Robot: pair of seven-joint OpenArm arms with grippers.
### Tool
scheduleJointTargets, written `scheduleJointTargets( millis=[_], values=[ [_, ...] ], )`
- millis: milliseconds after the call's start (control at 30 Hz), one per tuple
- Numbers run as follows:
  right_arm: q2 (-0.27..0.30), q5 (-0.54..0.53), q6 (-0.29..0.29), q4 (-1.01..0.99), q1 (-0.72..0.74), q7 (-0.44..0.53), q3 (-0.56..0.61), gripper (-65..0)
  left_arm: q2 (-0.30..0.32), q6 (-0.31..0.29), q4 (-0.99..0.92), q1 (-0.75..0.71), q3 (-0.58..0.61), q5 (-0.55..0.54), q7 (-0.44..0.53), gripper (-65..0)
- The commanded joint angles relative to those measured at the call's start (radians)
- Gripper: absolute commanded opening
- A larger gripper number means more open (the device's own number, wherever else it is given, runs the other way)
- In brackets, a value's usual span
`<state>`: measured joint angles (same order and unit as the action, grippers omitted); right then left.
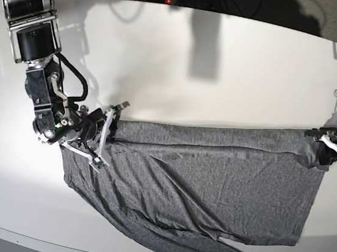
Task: Fold the T-shirt properly
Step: 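Drag the held shirt toward the robot with both grippers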
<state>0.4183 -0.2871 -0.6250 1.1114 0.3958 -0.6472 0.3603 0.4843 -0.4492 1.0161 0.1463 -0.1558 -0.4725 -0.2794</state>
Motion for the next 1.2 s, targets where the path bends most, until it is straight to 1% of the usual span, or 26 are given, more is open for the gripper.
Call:
scheduleJointTargets(
  millis=[0,67,100,300,333,400,533,667,900,1033,1167],
  values=[
    [0.01,0.006,0.007,-0.008,0.028,0.033,-0.008,-65.0,0.021,0.002,-0.005,0.023,-0.007,0.005,0.043,-65.0],
    [0.011,0.04,0.038,-0.044,0.032,0.082,-0.008,-65.0,0.02,0.005,-0.035,0.023,-0.007,0.027,0.095,-65.0],
    [0.011,0.05,0.043,-0.059,0.034,0.095,-0.008,-65.0,0.02,0.005,-0.05,0.023,-0.007,0.026,0.102,-65.0],
    [0.014,0.049,0.041,-0.114,0.01,0.107,-0.008,-65.0,-0.002,-0.001,-0.093,-0.005,-0.007,0.011,0.04,-65.0],
    [0.014,0.048,0.037,-0.114,0.0,0.114,-0.008,-65.0,-0.005,-0.01,-0.093,-0.019,-0.007,-0.009,0.043,-65.0],
    [0.016,0.049,0.03,-0.113,-0.024,0.13,-0.008,-65.0,-0.014,-0.061,-0.093,-0.045,-0.007,-0.045,0.06,-65.0],
    [0.034,0.049,0.03,-0.093,-0.076,0.157,-0.008,-65.0,-0.026,-0.058,-0.093,-0.075,-0.007,-0.045,0.049,-65.0],
    [0.067,0.048,0.031,-0.011,-0.154,0.175,-0.008,-65.0,-0.015,-0.044,-0.093,-0.11,-0.008,-0.042,0.046,-65.0],
    [0.131,0.048,0.034,0.148,-0.314,0.172,-0.008,-65.0,-0.009,-0.045,-0.086,-0.177,-0.008,-0.041,0.045,-65.0],
    [0.169,0.043,0.066,0.207,-0.401,0.169,-0.008,-65.0,0.009,-0.045,-0.043,-0.248,-0.009,-0.041,0.051,-65.0],
    [0.209,0.044,0.096,0.282,-0.497,0.17,-0.009,-65.0,0.034,-0.045,0.053,-0.348,-0.031,-0.041,0.057,-65.0]
  ],
)
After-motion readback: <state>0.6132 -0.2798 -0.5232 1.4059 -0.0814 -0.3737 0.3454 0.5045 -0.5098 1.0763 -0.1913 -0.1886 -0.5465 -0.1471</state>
